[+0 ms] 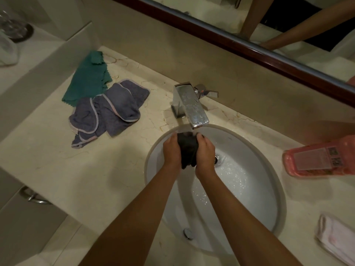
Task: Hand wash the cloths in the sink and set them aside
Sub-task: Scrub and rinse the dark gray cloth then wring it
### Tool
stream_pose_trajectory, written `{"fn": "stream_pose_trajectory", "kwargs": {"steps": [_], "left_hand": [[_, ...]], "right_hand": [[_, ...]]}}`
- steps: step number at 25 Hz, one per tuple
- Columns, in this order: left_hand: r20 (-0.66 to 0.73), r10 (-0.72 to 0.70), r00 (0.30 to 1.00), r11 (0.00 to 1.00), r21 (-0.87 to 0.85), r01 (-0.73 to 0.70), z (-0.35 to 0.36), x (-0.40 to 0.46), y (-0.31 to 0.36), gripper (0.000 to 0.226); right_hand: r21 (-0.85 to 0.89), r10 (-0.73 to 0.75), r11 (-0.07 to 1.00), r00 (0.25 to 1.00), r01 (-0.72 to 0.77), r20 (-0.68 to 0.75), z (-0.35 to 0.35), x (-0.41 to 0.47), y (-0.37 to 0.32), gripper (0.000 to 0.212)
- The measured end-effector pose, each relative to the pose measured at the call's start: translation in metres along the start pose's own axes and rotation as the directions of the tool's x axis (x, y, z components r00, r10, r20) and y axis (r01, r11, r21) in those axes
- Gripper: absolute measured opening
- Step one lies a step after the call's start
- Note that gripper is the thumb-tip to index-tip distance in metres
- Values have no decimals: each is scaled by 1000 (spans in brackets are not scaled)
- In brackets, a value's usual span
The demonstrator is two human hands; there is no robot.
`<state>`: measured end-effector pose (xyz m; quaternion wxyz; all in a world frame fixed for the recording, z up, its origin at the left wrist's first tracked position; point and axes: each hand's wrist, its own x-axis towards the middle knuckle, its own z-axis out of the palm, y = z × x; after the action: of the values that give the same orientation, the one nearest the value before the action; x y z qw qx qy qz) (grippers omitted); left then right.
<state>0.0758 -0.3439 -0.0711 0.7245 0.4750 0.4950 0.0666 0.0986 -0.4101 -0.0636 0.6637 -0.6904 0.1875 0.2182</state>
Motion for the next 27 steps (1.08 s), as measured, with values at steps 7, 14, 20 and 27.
{"fn": "stream_pose_trajectory", "kwargs": {"steps": [7,14,20,27], "left_hand": [[36,100,994,982,158,-104,12,-15,-11,52],[101,107,989,984,128,-120,8,-11,-9,56],[111,48,993,987,149,-65,15,-16,-21,52],[134,-10,991,978,-204,37,2,1,-17,29]], "right_hand": [[-55,14,998,993,-21,-119,9,7,-7,37],[-41,54,998,997,-56,-57,2,-7,17,47],[42,237,971,969,-235,-68,-2,15,5,32],[142,513,831,839,-538,181,-15,1,3,48]]}}
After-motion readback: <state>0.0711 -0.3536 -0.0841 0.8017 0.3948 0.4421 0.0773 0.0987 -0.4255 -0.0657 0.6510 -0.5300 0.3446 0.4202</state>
